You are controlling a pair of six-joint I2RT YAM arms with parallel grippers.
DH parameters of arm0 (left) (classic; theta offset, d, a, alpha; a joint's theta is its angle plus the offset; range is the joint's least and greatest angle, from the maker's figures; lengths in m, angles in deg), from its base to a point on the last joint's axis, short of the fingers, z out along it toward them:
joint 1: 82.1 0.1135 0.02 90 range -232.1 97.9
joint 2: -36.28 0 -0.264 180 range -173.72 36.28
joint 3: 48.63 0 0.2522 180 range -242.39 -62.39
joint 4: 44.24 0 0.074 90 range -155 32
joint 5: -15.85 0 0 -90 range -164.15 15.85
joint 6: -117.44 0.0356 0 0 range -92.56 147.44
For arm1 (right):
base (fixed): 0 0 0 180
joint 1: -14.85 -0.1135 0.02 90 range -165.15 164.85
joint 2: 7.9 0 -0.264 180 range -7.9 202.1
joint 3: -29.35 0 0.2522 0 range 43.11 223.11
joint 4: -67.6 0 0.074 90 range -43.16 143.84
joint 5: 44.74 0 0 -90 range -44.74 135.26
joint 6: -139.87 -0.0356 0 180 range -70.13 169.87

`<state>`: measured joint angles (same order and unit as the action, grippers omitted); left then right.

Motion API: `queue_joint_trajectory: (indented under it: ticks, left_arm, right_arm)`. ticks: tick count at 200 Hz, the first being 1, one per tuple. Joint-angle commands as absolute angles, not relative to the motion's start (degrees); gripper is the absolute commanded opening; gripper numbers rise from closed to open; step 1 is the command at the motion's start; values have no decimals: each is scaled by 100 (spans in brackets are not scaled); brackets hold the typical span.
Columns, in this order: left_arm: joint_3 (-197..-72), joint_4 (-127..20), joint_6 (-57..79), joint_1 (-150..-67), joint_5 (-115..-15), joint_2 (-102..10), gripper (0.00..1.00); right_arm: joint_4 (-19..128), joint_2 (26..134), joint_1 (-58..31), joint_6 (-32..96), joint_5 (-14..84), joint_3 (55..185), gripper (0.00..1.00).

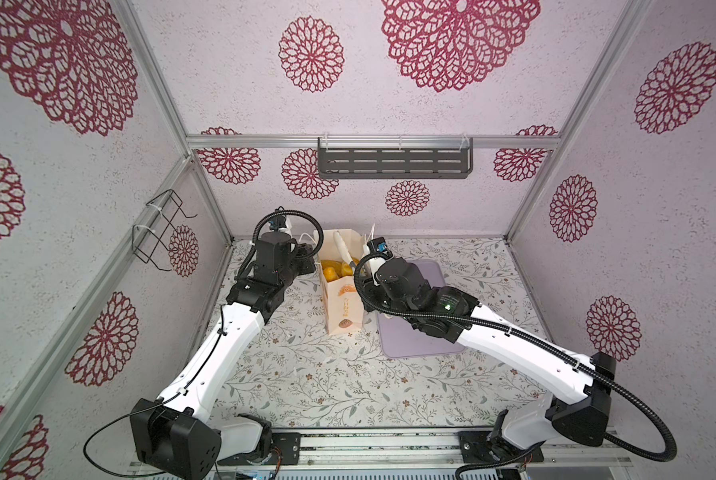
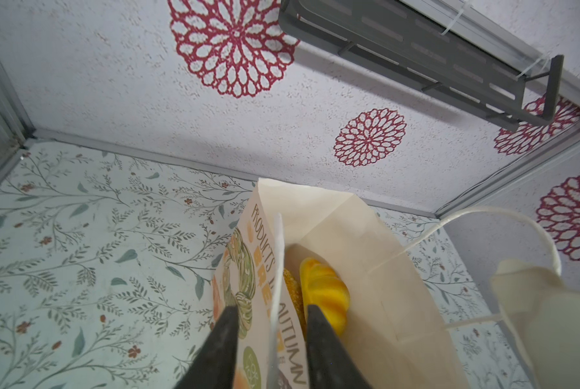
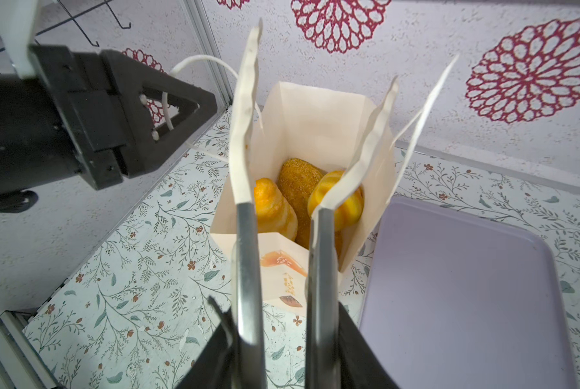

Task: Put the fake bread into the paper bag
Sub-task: 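Open the left gripper to release the bag handle while the right tongs withdraw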

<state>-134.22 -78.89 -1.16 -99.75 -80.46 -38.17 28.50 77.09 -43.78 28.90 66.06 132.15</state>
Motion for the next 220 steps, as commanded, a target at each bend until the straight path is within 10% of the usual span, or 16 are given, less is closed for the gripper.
queue_joint_trajectory:
  ticks: [1,111,220]
  left_arm:
    - [-13422,-7900,-82,-10015,-8242,-3667,49]
    - [-13341,-7831,116,-9997,-9024,-3309,100]
    - [-13746,-8271,338,-9746,-9820,-2914,97]
  right_arm:
    - [3278,7270,-4322,3151,6820,13304,41]
    - [3400,6270,-3436,3181,6616,12527,40]
    - [3029,5674,-2102,3703,6565,11907,40]
